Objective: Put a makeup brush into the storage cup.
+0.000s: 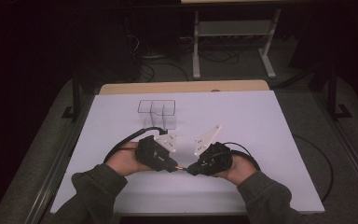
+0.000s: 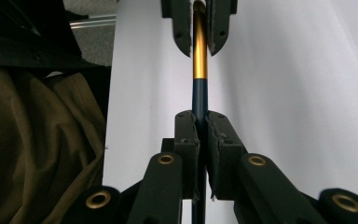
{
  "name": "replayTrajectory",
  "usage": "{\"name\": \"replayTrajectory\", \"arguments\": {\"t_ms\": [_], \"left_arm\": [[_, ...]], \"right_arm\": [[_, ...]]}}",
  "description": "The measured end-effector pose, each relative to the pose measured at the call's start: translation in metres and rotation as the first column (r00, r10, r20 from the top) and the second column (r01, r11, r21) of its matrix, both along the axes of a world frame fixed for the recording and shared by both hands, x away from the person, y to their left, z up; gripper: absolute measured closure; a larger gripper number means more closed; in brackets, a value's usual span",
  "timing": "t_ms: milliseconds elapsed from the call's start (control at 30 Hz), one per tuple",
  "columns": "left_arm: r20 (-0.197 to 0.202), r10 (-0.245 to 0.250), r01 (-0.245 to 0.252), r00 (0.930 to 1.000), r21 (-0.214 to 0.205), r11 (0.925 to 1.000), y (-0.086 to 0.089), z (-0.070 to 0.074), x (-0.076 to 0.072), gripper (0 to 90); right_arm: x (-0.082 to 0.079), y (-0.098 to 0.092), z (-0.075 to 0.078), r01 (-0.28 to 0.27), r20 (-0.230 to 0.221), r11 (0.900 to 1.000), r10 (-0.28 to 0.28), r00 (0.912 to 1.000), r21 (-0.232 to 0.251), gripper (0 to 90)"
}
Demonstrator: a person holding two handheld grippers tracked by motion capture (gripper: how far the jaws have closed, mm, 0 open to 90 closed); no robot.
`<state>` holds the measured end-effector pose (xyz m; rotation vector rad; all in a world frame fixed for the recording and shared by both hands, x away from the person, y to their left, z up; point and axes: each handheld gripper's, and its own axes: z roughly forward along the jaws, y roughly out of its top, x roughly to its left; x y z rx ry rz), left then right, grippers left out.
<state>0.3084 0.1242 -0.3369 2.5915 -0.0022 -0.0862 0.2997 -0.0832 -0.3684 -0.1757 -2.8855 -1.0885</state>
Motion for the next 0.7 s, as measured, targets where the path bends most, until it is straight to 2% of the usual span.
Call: {"name": "replayTrajectory", "arguments": {"t_ms": [133,233,267,400,700], "left_arm": [[0.002,0.019,-0.019,0.9998,-0.012,0.9998,0.0042,0.0013,0.0014,74.8],[0.000,0.015,-0.015,0.9999,-0.011,0.9998,0.0062,0.0015,0.0026,74.8],[-0.007,0.026,-0.026,0.9996,-0.020,0.9994,0.0067,0.0008,0.0024,74.9],[-0.017,0.019,-0.019,0.9997,-0.022,0.9996,0.0063,0.0016,0.0031,77.7],[-0.048,0.001,-0.003,0.9989,-0.031,0.9995,0.0056,0.0017,0.0030,83.5]], "right_arm": [[-0.0004,-0.0025,-0.0035,0.010,-0.001,0.9997,-0.010,0.9999,0.022,82.7],[-0.0007,-0.0040,-0.0053,0.014,-0.001,0.9991,-0.014,0.9999,0.040,82.7],[-0.0011,-0.0052,-0.0067,0.019,-0.004,0.9981,-0.019,0.9998,0.058,82.7],[-0.0020,-0.0071,-0.0069,0.018,0.005,0.9958,-0.019,0.9998,0.090,82.7],[-0.0037,-0.0070,-0.0062,0.003,0.029,0.9955,-0.005,0.9996,0.094,82.6]]}}
